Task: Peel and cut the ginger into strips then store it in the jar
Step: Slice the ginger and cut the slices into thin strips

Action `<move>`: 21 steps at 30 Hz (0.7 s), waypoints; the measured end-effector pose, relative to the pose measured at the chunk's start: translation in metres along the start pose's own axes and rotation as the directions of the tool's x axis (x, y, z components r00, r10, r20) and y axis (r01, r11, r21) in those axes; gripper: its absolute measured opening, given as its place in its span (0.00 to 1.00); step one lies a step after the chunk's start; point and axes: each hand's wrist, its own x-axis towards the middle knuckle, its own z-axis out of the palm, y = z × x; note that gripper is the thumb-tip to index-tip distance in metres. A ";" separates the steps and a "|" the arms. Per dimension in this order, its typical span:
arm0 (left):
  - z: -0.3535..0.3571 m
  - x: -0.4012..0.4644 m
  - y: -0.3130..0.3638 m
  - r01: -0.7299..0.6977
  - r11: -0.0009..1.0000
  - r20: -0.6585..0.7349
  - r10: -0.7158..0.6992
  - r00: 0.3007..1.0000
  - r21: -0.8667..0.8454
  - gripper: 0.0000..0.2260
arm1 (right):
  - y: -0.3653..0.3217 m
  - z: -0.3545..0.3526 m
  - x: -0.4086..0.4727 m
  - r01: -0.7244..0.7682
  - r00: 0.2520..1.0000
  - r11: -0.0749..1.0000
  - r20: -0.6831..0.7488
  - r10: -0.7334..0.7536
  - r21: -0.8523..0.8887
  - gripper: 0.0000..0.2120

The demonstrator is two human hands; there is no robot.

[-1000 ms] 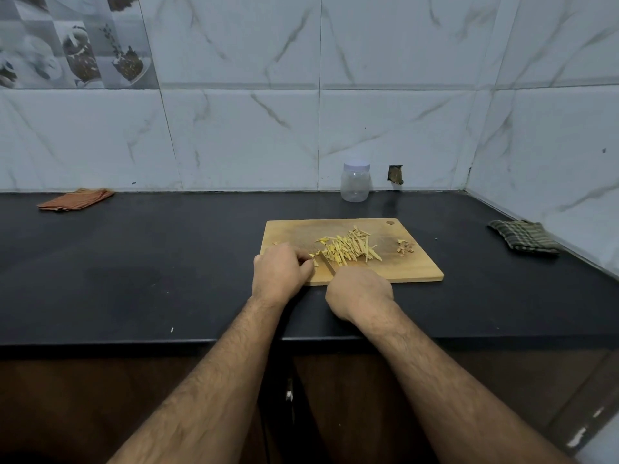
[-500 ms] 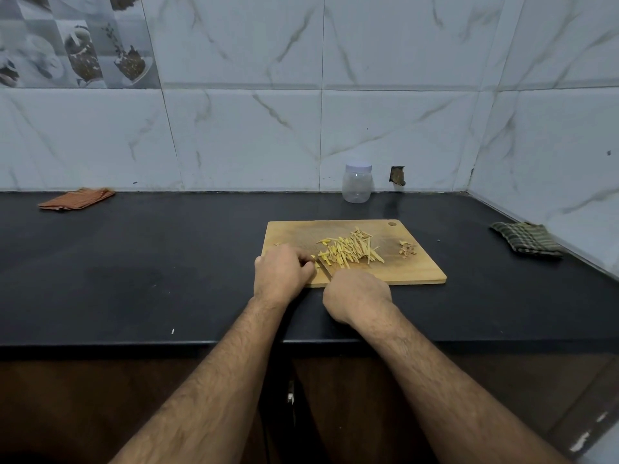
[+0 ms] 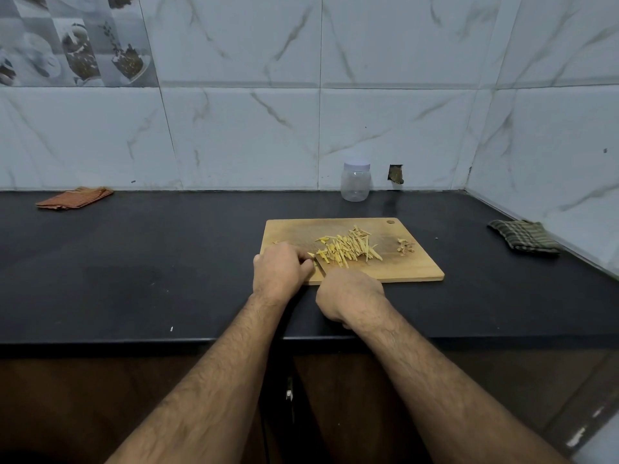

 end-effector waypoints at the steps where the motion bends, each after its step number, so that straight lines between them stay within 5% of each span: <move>1: 0.000 0.000 0.000 -0.001 1.000 -0.001 0.001 1.000 0.007 0.09 | 0.001 0.002 -0.002 -0.010 1.000 1.000 0.002 0.010 0.007 0.06; 13: -0.001 -0.002 0.001 -0.023 0.999 -0.018 0.024 1.000 0.044 0.10 | 0.009 0.007 -0.014 -0.049 0.999 0.999 0.006 0.049 -0.015 0.14; 21: -0.005 -0.002 -0.001 0.020 0.997 0.016 -0.019 1.000 -0.075 0.08 | 0.008 0.003 -0.011 -0.022 1.000 0.999 -0.019 0.021 -0.026 0.13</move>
